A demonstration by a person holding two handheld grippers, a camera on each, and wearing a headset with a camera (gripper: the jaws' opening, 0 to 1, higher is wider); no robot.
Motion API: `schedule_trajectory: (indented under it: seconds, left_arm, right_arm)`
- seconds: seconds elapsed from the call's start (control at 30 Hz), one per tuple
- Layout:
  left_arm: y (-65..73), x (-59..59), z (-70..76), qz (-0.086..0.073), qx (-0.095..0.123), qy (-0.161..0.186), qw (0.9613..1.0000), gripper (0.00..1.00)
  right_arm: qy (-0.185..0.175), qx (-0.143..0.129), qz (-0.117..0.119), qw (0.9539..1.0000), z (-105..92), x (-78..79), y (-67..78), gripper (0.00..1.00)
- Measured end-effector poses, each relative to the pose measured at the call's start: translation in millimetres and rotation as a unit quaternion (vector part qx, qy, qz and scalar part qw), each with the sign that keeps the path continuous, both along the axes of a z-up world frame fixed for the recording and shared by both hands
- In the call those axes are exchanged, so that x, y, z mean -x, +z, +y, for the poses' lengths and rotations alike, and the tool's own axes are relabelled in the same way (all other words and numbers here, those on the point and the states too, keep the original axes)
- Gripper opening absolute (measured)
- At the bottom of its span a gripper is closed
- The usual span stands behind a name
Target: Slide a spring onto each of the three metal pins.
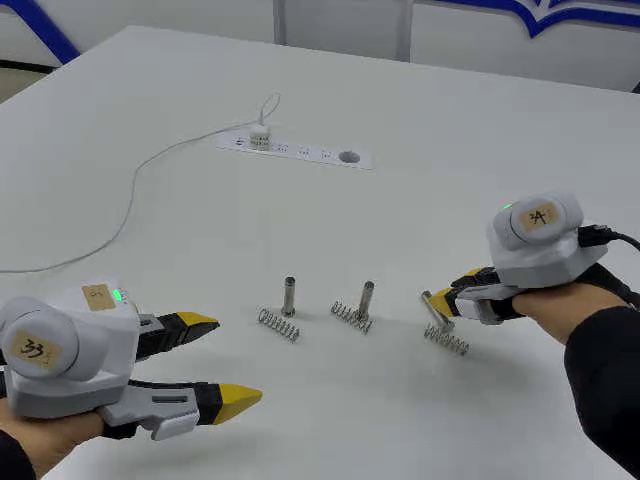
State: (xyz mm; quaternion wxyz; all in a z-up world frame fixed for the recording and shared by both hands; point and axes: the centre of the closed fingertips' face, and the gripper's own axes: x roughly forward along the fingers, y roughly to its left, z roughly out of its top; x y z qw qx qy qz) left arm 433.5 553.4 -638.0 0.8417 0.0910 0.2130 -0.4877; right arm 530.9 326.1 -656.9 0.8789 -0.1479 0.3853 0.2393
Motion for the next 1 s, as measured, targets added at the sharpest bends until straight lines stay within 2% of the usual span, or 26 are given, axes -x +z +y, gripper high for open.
schedule_trajectory:
  seconds: [0.2, 0.4, 0.6, 0.87, 1.0]
  left_arm:
    - [-0.8, 0.5, -0.2, 0.002, 0.001, -0.003, 1.0, 0.57]
    - [-2.2, 0.1, 0.7, 0.004, 0.001, -0.002, 1.0, 0.57]
    - [-2.5, -0.3, 2.2, 0.005, 0.004, 0.0, 1.0, 0.56]
    - [-2.4, 1.3, 1.0, 0.006, 0.002, -0.001, 1.0, 0.55]
    - [-2.1, 2.4, 0.0, 0.006, 0.0, -0.003, 1.0, 0.55]
  right_arm:
    - [-0.013, 0.002, 0.024, 0.9996, -0.3, -10.4, -10.4, 0.21]
    - [-0.029, 0.006, 0.045, 0.9986, 0.7, -14.6, -18.1, 0.14]
    - [-0.041, 0.017, 0.061, 0.9971, -0.9, -15.4, -28.3, 0.12]
    - [-0.044, 0.015, 0.071, 0.9964, -1.5, -17.4, -32.2, 0.12]
    - [-0.048, 0.01, 0.084, 0.9952, 0.5, -13.5, -32.3, 0.11]
